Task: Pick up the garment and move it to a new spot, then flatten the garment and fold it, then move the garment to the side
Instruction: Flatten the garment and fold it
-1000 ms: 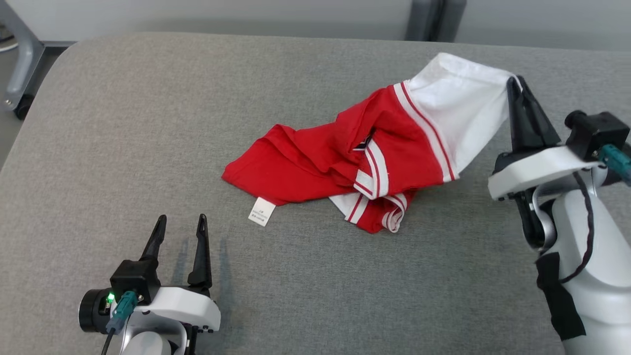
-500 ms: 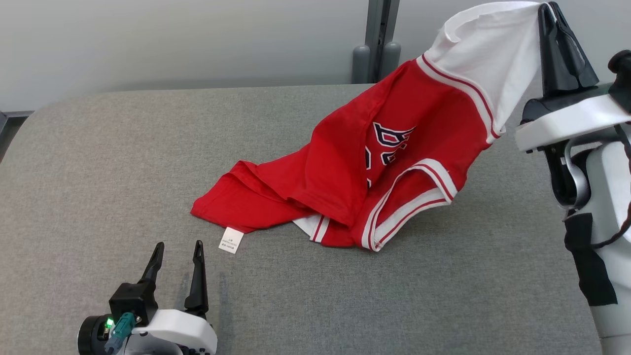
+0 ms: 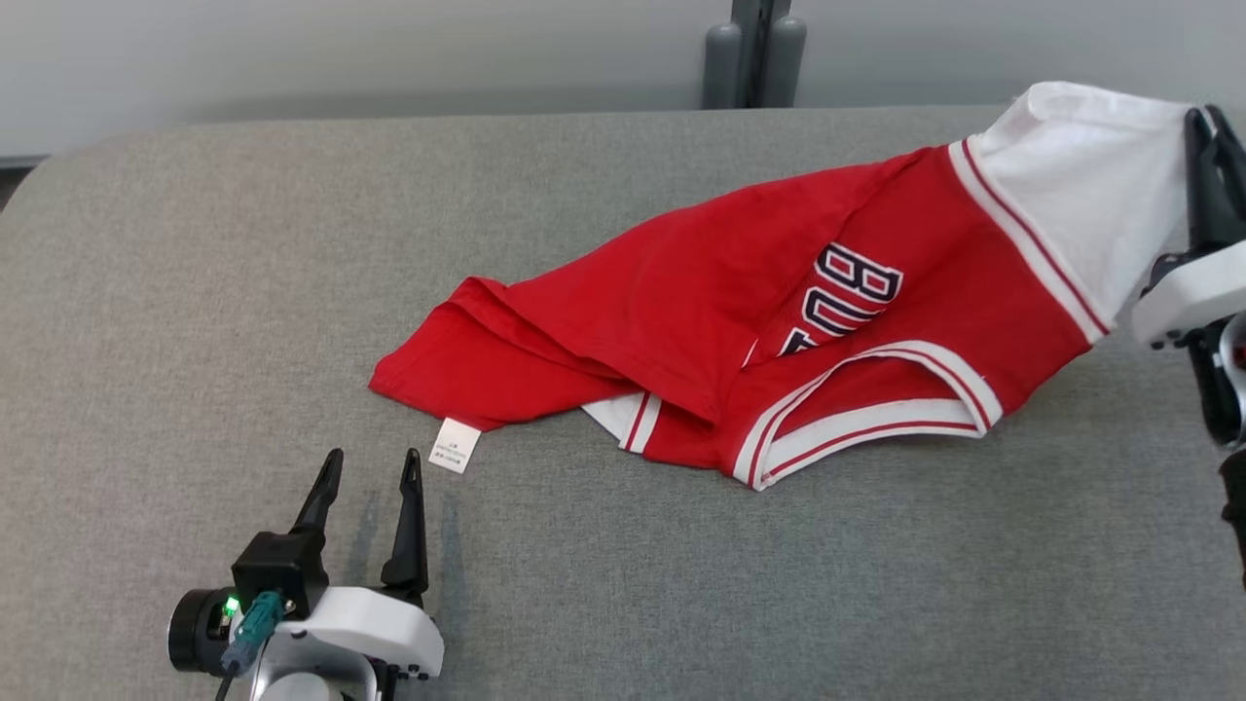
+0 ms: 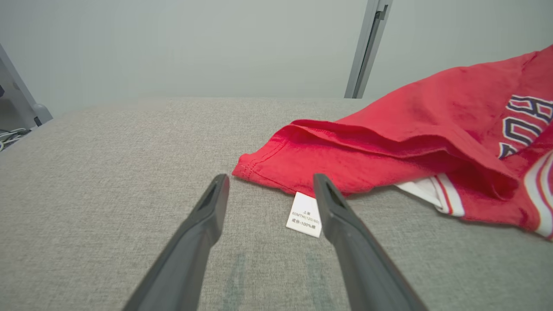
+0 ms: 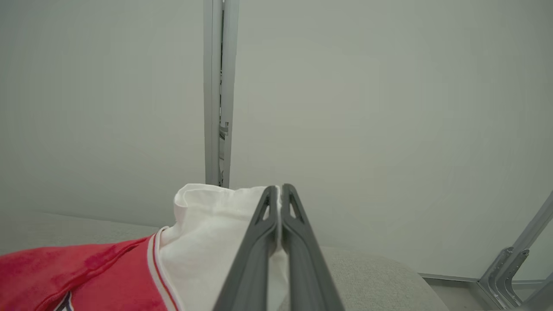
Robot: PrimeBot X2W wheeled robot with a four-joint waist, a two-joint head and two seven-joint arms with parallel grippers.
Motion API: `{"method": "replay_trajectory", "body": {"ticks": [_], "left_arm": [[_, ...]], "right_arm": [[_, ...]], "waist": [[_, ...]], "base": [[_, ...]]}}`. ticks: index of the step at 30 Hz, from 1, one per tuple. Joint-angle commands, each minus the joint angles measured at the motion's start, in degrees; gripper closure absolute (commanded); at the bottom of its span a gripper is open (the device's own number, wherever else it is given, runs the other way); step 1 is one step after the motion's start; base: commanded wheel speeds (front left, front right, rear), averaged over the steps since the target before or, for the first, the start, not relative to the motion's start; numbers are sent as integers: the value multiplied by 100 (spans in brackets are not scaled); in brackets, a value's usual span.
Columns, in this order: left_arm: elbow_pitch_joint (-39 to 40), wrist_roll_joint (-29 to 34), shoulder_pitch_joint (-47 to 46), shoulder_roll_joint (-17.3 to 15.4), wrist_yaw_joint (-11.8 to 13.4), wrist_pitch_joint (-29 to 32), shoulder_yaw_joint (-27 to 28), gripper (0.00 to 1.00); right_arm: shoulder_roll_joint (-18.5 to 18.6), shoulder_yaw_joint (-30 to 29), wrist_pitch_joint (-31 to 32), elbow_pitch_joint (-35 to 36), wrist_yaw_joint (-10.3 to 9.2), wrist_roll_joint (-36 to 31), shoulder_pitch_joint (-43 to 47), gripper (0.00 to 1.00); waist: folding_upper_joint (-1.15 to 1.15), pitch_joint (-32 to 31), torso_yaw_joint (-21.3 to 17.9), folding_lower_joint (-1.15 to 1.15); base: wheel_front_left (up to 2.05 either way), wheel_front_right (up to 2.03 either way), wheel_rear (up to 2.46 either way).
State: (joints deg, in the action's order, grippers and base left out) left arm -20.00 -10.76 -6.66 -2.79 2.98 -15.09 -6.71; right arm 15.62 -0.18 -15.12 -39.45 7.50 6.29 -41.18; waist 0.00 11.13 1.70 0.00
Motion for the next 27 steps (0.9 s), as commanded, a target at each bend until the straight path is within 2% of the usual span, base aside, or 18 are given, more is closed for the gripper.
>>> {"method": "replay_trajectory", "body": {"ticks": [1,9,14,15,16,17,22,27], "left_arm": [[26,22,-152,-25,-21,-9,-26,0],[148,-44,-590,-21,-16,-8,-321,0],[217,-116,-770,-22,34,-8,-513,0],[237,-138,-801,-21,58,-8,-551,0],[255,-146,-824,-23,70,-8,-584,0],[276,-168,-846,-20,80,-8,-615,0],[333,-248,-859,-21,179,-8,-618,0],[305,-277,-835,-24,198,-8,-618,0]], "right_arm": [[107,-31,-2,-111,-2,-91,-209,100],[697,-373,22,-1052,-2,-879,-1399,100],[900,-672,101,-1439,-2,-1410,-1901,100],[917,-773,161,-1536,-2,-1513,-1986,89],[924,-861,220,-1637,-2,-1635,-2058,56],[905,-955,209,-1688,-2,-1681,-2161,0],[671,-1258,76,-1821,-2,-1985,-2352,0],[150,-1010,-13,-1791,-2,-1849,-2235,0]], "waist": [[0,269,183,0],[0,978,733,0],[0,1239,1016,0],[0,1286,1072,0],[0,1325,1115,0],[0,1363,1151,0],[0,1405,1175,0],[0,1277,1013,0]], "base": [[0,0,0],[0,0,0],[0,0,0],[0,0,0],[0,0,0],[0,0,0],[0,0,0],[0,0,0]]}}
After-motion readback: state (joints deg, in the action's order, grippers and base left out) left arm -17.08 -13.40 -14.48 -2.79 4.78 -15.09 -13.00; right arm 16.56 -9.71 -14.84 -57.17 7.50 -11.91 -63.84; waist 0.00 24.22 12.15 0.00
